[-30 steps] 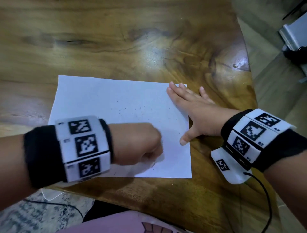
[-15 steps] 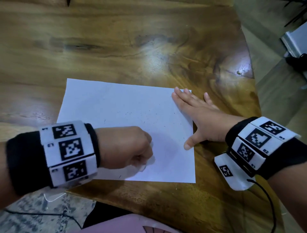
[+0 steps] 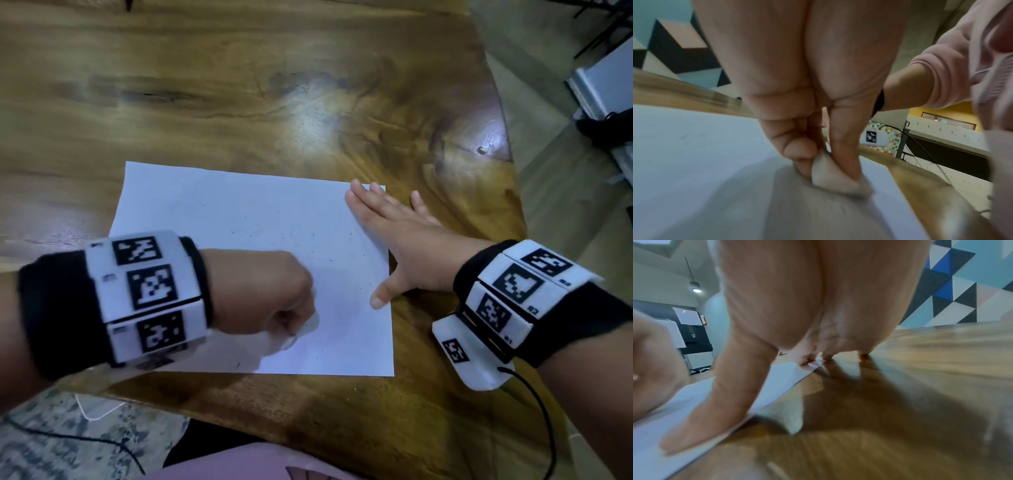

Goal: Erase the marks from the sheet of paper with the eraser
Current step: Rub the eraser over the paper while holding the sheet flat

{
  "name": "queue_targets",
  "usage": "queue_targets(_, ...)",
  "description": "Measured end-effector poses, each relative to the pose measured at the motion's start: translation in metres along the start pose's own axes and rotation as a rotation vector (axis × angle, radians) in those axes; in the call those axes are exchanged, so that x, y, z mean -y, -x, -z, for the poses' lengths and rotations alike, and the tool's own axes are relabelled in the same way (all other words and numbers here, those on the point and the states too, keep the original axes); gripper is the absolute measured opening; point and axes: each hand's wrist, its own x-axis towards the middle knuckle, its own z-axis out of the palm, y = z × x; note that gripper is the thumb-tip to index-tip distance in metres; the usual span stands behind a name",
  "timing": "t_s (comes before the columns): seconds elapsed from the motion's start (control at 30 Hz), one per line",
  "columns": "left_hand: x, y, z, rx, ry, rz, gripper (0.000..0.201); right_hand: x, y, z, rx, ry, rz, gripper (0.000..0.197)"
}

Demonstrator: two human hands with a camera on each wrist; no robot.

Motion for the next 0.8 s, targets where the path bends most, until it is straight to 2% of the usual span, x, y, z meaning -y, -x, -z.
queue_targets(0.03,-0.008,-0.006,0.01,-0.063,-0.016,-0.024,0.007,0.0,0.0,0.0,-0.003,-0.001,0.001,0.139)
queue_targets(0.07,-0.015,-0.014,0.02,-0.142,-0.066,-0.057,0.008,0.0,0.0,0.0,-0.004,-0.004,0.003,0.139)
queue_targets(0.13,-0.024,-0.033,0.03,-0.273,-0.109,-0.036,0.011,-0.001,0.001,0.0,-0.007,-0.016,0.008,0.139)
queue_targets(0.23,-0.031,-0.034,0.021,-0.209,-0.096,-0.037,0.01,0.0,0.0,0.0,-0.005,-0.013,0.01,0.139)
queue_targets(0.3,-0.028,-0.022,0.012,-0.085,-0.087,-0.043,0.009,0.0,0.001,0.0,-0.002,-0.005,0.005,0.139)
queue_targets(0.37,-0.026,-0.012,0.005,-0.023,-0.029,-0.001,0.009,0.001,0.0,0.001,-0.001,-0.001,0.005,0.139)
queue_targets(0.43,-0.024,-0.011,0.009,-0.069,-0.094,-0.022,0.009,0.001,0.001,0.002,0.008,-0.003,0.001,0.138)
queue_targets(0.53,-0.013,-0.013,0.018,-0.27,-0.017,-0.005,0.01,0.002,0.001,0.002,0.012,-0.002,-0.001,0.139)
queue_targets(0.6,-0.012,-0.012,0.012,-0.222,0.097,0.066,0.013,0.002,0.0,0.002,0.012,0.002,-0.002,0.139)
queue_targets(0.63,-0.01,-0.013,0.005,-0.129,0.135,0.119,0.016,0.002,0.0,0.002,0.013,0.005,-0.003,0.14)
queue_targets(0.7,-0.003,-0.008,-0.009,0.03,0.064,0.127,0.021,0.001,0.001,0.002,0.014,0.014,-0.004,0.14)
queue_targets(0.77,0.006,-0.001,0.004,0.0,0.139,0.191,0.017,0.001,0.001,0.002,0.011,0.017,-0.004,0.14)
queue_targets(0.8,0.014,0.002,0.02,-0.081,0.155,0.223,0.012,0.001,0.002,0.002,0.009,0.017,-0.004,0.14)
